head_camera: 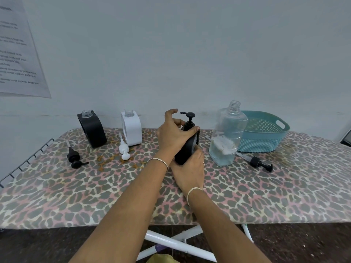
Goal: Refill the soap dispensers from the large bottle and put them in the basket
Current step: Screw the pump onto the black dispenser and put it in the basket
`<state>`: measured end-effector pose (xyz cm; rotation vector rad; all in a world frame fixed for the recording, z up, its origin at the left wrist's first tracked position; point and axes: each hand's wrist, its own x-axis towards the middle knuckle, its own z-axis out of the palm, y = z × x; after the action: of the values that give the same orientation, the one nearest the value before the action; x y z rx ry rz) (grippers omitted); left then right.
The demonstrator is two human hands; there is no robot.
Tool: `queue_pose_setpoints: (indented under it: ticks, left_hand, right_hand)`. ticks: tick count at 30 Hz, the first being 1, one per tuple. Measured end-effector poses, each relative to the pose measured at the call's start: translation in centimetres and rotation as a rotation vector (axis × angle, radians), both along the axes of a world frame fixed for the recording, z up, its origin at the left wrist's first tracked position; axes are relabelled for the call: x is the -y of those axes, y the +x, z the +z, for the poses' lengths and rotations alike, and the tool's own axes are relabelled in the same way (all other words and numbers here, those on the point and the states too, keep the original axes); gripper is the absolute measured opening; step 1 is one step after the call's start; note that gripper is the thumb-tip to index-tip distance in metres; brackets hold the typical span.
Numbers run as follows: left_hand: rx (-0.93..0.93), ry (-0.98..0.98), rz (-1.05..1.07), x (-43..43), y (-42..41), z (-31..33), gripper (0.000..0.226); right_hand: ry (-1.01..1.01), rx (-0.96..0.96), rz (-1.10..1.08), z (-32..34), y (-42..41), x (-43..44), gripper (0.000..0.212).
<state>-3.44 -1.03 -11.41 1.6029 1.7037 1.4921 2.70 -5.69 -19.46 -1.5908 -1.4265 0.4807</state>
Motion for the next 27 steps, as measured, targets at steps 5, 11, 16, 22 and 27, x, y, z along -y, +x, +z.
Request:
queue_pose_setpoints:
  ticks: [5,11,16,22,27]
  left_hand:
    - [0.038,-0.05,-0.099,-0.1,0.0,-0.3,0.074]
    - [-0.052,-0.014,0.087,0.0,0.6,0.0,0.06]
    - [-0.022,0.025,0.025,0.3,0.2,-0.1,0.032]
    - [-0.079,0.01,-0.01,0.5,0.6,0.2,0.037]
    - [-0.063,-0.004,0.056,0.4,0.6,0.7,0.038]
  right_hand:
    - [-0.006,-0.005,0.002,-0.1,0.0,0.0,0.087]
    - [-0.011,0.004,0.008,-0.2,0.0,-0.2,0.085]
    - [0.006,-0.006,-0.002,-0.1,-0.1,-0.1,0.085]
    - [-0.007,-0.01,0.0,-0.1,-0.1,-0.1,0.087]
    - [-0.002,-0.025,-0.001,0.1,-0.2,0.0,0.086]
